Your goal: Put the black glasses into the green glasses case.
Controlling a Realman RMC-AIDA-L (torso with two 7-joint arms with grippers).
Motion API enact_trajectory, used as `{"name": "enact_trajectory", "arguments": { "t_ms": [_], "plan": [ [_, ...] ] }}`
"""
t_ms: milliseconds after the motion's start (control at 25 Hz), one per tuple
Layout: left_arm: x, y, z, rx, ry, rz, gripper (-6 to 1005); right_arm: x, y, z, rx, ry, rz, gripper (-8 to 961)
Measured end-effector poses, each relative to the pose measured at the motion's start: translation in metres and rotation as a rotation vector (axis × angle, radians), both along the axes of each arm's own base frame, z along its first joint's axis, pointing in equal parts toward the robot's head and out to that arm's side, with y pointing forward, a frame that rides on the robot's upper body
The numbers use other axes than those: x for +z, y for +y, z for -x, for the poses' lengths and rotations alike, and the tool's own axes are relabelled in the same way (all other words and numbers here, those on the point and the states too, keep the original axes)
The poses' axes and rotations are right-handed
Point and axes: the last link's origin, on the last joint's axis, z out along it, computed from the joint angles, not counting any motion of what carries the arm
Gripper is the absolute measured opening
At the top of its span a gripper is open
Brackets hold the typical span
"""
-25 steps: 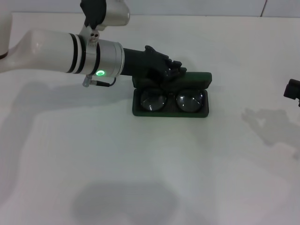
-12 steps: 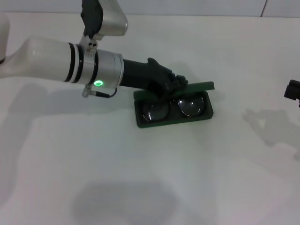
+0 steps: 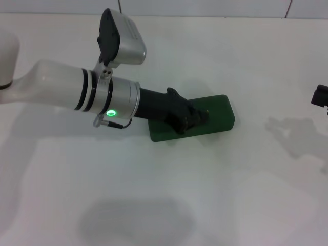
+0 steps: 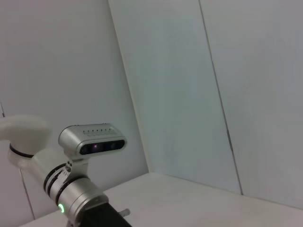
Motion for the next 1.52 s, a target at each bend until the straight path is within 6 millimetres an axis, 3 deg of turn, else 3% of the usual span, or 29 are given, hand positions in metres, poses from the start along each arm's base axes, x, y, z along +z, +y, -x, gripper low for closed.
{"name": "enact_trajectory", "arguments": {
  "t_ms": [240,360,480,640,800,1120,1360,1520],
  "plan": [
    [0.015,-0.010,-0.012,-0.065,-0.120,-0.007,35,0.002,-0.001,-0.001,0.009,-0.007,0.005,209],
    [0.037,-0.024,-0.017,-0.119,-0.247,-0.003,42,0.001,-0.004,0.005,0.054,-0.012,0.032,211],
    [0.065,-0.046,-0.017,-0.226,-0.420,-0.009,110,-0.002,-0.009,0.014,0.135,-0.014,0.068,212],
    [0.096,-0.070,0.002,-0.248,-0.555,-0.041,200,-0.013,-0.010,0.030,0.215,-0.024,0.118,215],
    [0.110,-0.086,0.021,-0.236,-0.596,-0.085,341,-0.030,-0.009,0.055,0.325,-0.005,0.196,217],
    [0.109,-0.098,0.040,-0.235,-0.545,-0.089,700,-0.052,-0.005,0.096,0.492,0.054,0.248,550],
    [0.109,-0.100,0.044,-0.238,-0.523,-0.078,802,-0.052,-0.005,0.100,0.509,0.065,0.250,883],
    [0.110,-0.101,0.048,-0.237,-0.517,-0.086,800,-0.052,-0.005,0.098,0.499,0.065,0.251,881]
  ]
}}
